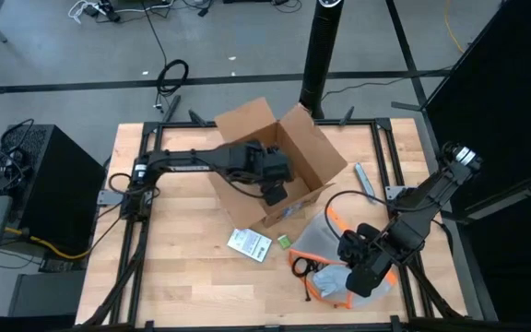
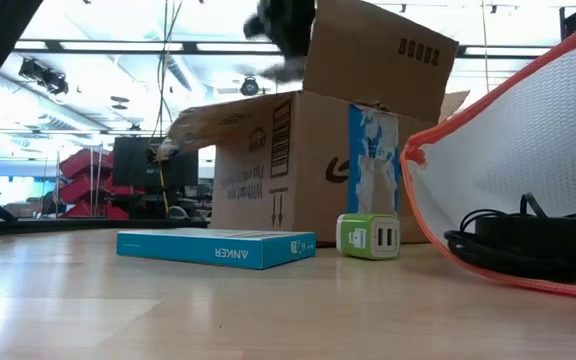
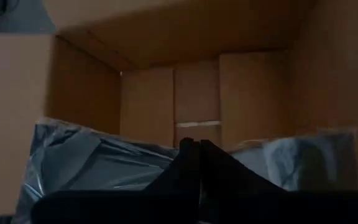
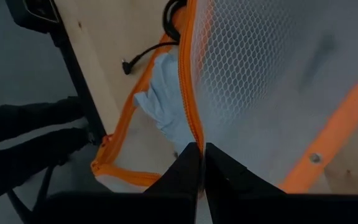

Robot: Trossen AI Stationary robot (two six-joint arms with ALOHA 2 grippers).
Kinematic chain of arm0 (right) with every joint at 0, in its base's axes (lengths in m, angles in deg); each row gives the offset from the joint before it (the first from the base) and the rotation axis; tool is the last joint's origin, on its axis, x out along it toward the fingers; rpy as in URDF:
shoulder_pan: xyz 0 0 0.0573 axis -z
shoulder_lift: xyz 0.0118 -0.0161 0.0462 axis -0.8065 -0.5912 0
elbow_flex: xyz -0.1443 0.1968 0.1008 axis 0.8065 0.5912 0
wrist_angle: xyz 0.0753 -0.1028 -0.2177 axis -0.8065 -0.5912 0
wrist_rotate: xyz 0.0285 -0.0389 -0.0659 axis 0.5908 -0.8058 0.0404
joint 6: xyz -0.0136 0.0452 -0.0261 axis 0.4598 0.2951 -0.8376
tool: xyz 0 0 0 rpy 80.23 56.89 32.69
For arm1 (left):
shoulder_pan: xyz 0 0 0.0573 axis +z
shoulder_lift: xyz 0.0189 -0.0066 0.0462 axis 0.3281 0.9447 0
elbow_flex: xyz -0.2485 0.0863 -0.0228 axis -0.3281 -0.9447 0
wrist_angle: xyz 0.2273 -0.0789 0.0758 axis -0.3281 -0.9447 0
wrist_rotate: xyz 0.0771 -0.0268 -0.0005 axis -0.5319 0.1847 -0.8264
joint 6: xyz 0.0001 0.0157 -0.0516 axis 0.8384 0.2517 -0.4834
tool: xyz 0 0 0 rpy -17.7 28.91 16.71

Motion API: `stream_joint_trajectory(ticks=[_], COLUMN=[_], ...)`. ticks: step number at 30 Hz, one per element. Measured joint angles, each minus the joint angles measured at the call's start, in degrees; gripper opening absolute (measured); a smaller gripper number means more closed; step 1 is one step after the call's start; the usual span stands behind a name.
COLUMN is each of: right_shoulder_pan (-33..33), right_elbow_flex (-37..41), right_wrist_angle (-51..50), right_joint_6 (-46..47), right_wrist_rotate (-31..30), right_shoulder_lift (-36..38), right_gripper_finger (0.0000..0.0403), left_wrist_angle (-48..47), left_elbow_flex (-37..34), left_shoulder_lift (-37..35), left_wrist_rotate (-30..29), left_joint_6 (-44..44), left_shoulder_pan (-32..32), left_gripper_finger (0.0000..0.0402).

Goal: Unpack boxes
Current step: Put the black shipping bag into the transparent zip bag

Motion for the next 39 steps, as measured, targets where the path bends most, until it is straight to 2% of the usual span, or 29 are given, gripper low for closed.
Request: stream_joint_trajectory(ticks=[4, 10, 14, 29, 34, 39], right_shoulder_pan=[0.06, 0.76, 1.18, 7.69, 7.82, 7.87], right_elbow_flex=[0.0, 0.0, 0.0, 0.0, 0.0, 0.0], right_wrist_angle=[-0.81, -0.67, -0.61, 1.41, 6.68, 7.97], right_joint_6=[-1.64, -3.68, -5.83, -7.3, -4.03, -2.45], right_wrist_rotate=[-1.35, -2.17, -3.08, -6.26, -9.32, -9.26], right_shoulder_lift=[1.06, 2.81, 3.15, 3.15, 2.58, 1.78], right_gripper_finger=[0.0, 0.0, 0.0, 0.0, 0.0, 0.0], left_wrist_angle=[-6.85, -14.15, -9.63, 9.18, 10.12, 18.57], left_elbow_flex=[8.55, 6.47, 5.85, 5.87, 5.85, 5.85], left_shoulder_lift=[-0.17, -4.61, -4.98, 3.34, 8.27, 14.03], left_wrist_rotate=[-1.81, -2.42, -0.58, -5.66, -6.27, -6.68], left_joint_6=[-3.86, -14.13, -16.01, -27.43, -30.54, -29.86], left_shoulder_pan=[-2.76, -9.17, -14.7, -27.65, -28.62, -28.71], left_gripper_finger=[0.0001, 0.0001, 0.0001, 0.0, 0.0, 0.0])
